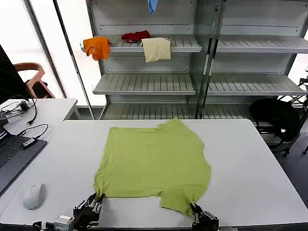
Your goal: Fold and organize the clothes.
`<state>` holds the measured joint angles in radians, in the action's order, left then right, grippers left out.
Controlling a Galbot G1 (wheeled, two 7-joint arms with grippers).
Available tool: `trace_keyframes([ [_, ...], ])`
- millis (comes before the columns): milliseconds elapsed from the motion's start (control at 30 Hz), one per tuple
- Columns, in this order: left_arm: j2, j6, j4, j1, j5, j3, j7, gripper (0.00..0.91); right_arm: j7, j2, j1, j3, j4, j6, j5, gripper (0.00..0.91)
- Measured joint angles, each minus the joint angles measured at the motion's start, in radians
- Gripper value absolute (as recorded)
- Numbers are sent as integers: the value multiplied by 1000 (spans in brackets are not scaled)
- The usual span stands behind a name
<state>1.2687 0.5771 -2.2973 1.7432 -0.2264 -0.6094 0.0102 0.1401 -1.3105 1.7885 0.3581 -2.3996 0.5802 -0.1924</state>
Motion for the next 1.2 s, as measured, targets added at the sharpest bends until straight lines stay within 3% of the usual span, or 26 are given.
trace_keyframes([
  [567, 25, -23, -28, -67, -34, -42, 27, 0, 9, -33, -93, 15, -15, 1, -27, 0],
  [1200, 64, -3, 76, -233, 4, -27, 68, 10, 13, -95, -442, -42, 188, 1, 7, 0],
])
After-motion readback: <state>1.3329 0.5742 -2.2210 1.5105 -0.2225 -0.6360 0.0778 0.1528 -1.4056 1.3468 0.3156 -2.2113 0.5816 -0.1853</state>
